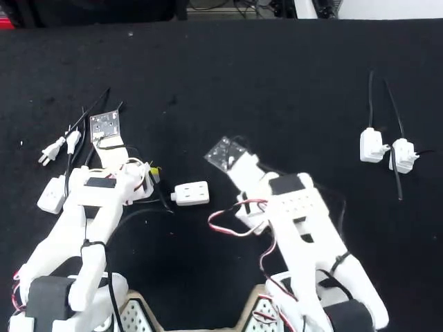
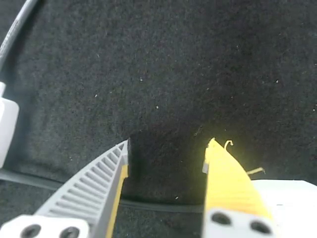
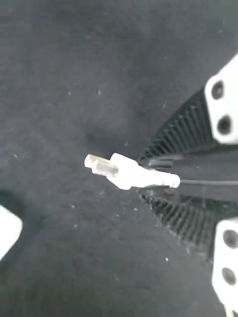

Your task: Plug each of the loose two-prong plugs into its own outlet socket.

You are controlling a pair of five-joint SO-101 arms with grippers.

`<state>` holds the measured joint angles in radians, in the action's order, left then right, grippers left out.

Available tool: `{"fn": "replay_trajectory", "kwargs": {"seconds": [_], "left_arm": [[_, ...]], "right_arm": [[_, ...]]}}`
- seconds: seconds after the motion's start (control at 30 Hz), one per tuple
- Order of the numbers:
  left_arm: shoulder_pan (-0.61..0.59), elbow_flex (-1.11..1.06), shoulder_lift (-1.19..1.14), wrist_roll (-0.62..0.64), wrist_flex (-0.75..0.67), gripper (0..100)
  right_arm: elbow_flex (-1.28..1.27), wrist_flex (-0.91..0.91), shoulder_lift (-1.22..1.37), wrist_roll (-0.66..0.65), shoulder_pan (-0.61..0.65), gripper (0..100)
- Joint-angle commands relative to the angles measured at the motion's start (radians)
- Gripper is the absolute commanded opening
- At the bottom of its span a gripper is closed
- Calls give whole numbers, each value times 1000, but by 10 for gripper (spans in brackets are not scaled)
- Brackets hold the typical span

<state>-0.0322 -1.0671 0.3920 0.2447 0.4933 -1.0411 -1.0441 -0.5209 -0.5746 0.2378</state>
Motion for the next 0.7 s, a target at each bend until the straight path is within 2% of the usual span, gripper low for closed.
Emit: {"fn": "replay_trajectory", "kwargs": {"seconds": [0.0, 0.17, 0.27, 0.37, 0.57, 0.67], "left_arm": [[-8, 7, 32, 3, -6, 242], [-8, 7, 31, 3, -6, 242], [-8, 7, 31, 3, -6, 242], [-8, 7, 29, 3, -6, 242], [-8, 2, 34, 3, -5, 241], [-12, 2, 54, 5, 35, 241]], "right_arm": [[-70, 157, 71, 37, 17, 27], [-1, 160, 199, 129, 17, 122], [47, 160, 249, 133, 17, 89], [74, 157, 257, 127, 17, 8], [154, -83, 120, 123, 40, 11], [165, -141, 4, 60, 101, 11]]}}
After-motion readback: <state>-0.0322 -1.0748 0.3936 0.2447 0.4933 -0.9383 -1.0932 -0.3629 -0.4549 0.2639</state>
